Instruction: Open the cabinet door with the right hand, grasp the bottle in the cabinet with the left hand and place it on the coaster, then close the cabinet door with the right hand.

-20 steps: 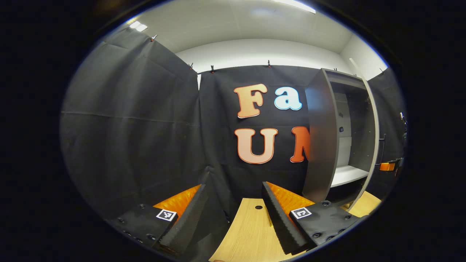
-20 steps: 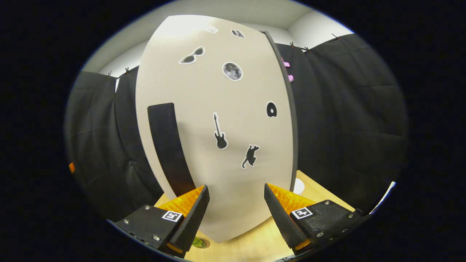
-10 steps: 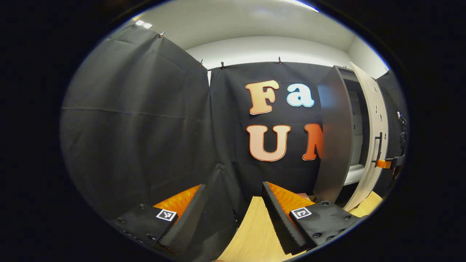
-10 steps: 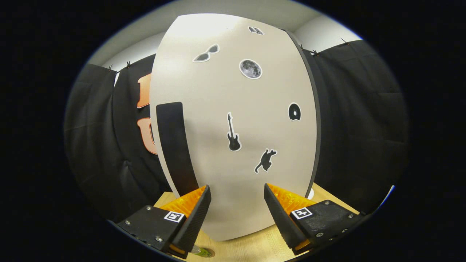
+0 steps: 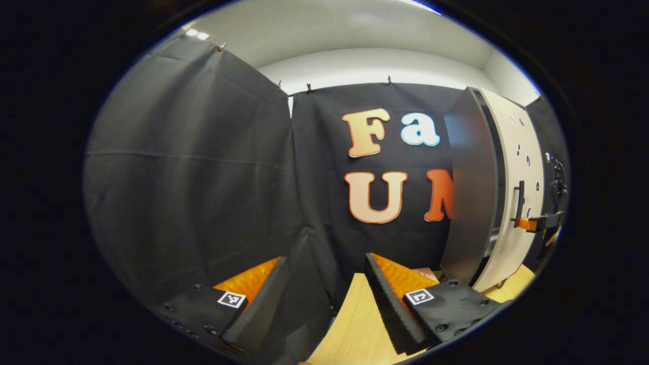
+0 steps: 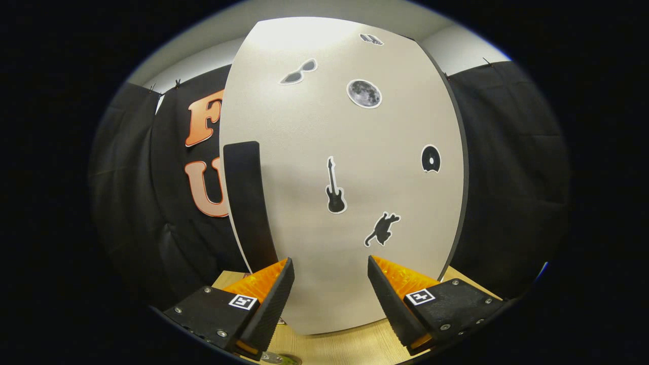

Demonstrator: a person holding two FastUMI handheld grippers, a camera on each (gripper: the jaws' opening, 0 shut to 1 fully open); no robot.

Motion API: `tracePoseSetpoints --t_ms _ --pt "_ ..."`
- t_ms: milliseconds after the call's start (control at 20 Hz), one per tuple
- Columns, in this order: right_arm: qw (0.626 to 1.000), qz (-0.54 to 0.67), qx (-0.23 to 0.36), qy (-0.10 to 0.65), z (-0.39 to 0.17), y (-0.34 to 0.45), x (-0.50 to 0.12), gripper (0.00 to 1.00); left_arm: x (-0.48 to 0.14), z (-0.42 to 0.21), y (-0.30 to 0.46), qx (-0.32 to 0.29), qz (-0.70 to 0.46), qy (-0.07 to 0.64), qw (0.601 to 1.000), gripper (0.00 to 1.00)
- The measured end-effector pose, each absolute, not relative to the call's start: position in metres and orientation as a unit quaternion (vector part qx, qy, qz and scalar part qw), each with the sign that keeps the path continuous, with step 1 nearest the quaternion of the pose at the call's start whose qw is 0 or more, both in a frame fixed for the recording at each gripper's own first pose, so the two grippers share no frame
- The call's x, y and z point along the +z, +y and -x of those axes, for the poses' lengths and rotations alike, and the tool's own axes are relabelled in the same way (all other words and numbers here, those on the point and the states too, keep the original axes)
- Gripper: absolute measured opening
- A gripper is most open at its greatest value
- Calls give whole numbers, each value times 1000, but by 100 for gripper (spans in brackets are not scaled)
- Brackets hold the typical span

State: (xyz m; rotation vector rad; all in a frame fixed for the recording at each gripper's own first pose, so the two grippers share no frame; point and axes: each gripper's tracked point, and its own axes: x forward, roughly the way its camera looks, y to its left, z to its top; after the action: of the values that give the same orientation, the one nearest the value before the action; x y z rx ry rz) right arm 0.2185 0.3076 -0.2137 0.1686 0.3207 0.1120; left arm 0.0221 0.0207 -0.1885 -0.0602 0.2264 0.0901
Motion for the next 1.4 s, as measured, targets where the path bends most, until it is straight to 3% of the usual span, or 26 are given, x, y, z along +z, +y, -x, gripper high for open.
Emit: tracePoseSetpoints --t_ms 750,1400 --pt "976 -87 62 190 -225 301 -213 94 -152 -44 7 27 30 90 995 98" --pt "989 -51 81 117 -118 179 -71 94 -62 -50 -22 -42 59 47 996 98"
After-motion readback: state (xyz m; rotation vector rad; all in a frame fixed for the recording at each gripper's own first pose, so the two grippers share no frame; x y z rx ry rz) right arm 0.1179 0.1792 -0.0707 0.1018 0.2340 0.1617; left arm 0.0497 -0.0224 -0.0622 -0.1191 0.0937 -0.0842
